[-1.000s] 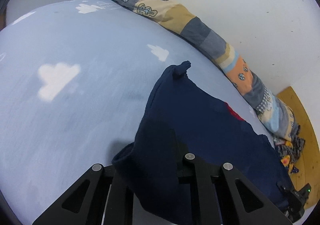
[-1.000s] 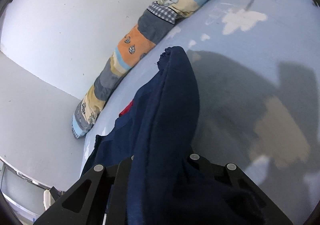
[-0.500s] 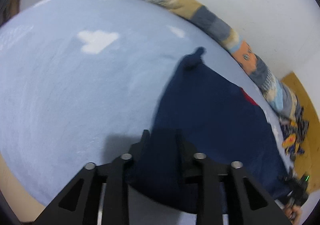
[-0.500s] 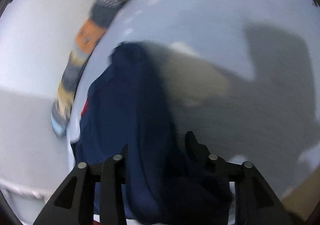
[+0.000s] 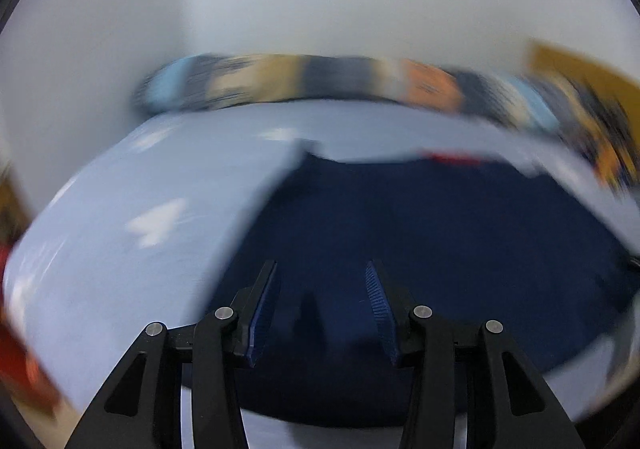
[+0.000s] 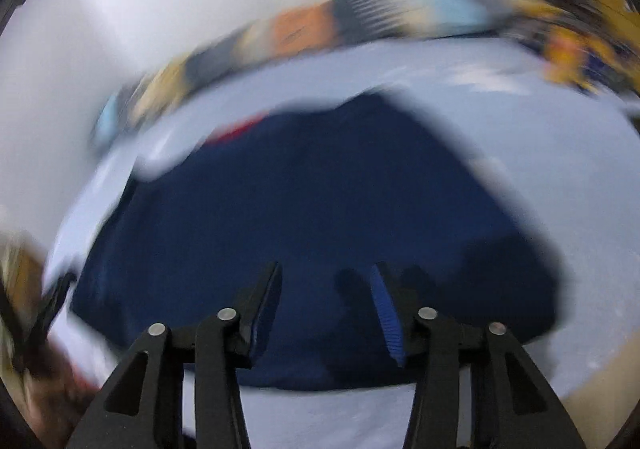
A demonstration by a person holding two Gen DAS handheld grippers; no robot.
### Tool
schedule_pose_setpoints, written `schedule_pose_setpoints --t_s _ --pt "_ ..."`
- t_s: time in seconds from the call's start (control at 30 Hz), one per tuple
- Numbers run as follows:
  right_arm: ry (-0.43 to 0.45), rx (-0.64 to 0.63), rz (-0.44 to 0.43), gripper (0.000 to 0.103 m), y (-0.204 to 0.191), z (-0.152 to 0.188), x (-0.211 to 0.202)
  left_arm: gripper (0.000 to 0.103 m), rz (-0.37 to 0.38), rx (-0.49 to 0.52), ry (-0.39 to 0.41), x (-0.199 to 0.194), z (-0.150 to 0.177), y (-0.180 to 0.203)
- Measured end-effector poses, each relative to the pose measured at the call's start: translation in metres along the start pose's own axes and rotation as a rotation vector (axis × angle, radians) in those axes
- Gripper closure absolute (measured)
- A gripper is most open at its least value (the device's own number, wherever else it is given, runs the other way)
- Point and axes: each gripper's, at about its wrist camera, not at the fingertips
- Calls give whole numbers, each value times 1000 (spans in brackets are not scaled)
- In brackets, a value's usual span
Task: Fold large clothes
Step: 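Lower the fold onto the jacket and open both tools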
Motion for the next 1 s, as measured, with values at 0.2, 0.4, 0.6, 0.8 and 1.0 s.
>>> schedule_pose_setpoints --t_s 0.2,0.4,0.6,0.8,1.0 --pt "-130 -151 -8 70 -32 38 31 57 102 108 -151 12 29 34" --pt "-174 -31 144 72 23 26 22 52 -10 18 -177 4 24 2" --pt "-82 98 166 73 50 -22 2 54 -30 -68 -98 -12 -13 -4" --pt "-48 87 93 72 49 -103 70 43 38 -137 -152 59 -65 -29" --pt "-95 52 113 74 45 -129 157 43 2 -206 -271 163 -71 -55"
Point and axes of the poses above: each gripper's, at about its wrist camera, not at the fingertips, and x roughly the way its jaws point, y to its right, z to its underside, and after that the axes turned 12 degrees about y, right-handed
